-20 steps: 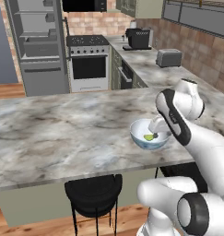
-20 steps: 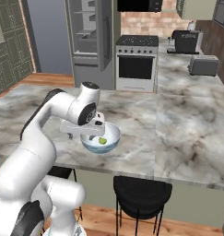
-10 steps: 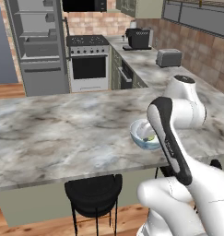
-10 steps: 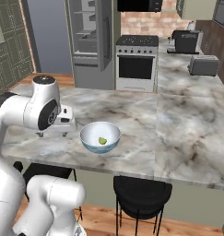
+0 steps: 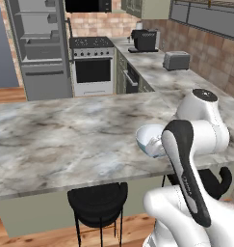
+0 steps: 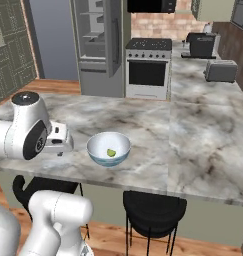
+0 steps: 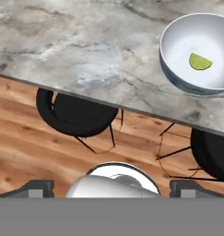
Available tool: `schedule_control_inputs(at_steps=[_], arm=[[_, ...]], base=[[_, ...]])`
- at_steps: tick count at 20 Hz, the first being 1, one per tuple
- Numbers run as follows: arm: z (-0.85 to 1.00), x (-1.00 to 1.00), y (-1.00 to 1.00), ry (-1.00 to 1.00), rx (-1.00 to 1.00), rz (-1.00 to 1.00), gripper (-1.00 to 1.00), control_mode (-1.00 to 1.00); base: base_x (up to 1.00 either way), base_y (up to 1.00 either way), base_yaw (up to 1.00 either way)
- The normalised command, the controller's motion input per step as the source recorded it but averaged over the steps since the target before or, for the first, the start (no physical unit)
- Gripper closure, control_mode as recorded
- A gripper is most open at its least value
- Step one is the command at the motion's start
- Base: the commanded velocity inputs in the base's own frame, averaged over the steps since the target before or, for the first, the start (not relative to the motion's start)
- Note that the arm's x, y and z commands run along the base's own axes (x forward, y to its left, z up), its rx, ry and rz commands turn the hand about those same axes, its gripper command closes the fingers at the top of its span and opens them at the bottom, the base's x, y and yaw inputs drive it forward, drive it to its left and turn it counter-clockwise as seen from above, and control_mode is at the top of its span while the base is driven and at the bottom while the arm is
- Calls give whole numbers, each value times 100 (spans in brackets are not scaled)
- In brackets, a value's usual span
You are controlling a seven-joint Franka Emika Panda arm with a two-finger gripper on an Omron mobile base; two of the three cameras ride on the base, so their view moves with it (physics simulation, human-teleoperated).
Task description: There is a bowl on the dining counter. Grab a lemon wedge from the fridge and place it in the bowl. Then get the liquor bottle and glass cup from the cabinet and place them next to the bowl.
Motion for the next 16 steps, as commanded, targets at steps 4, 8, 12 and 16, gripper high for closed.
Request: schedule_control_inputs(at_steps=[4, 8, 12, 16], arm=[[0, -36, -8, -5, 0, -8, -100, -100], [0, -36, -4, -7, 0, -5, -100, -100], [0, -4, 8, 0, -1, 0, -100, -100], [3, -4, 0, -3, 0, 0, -100, -100]], base=[[0, 0, 0], [0, 0, 0], [0, 0, 0], [0, 0, 0]])
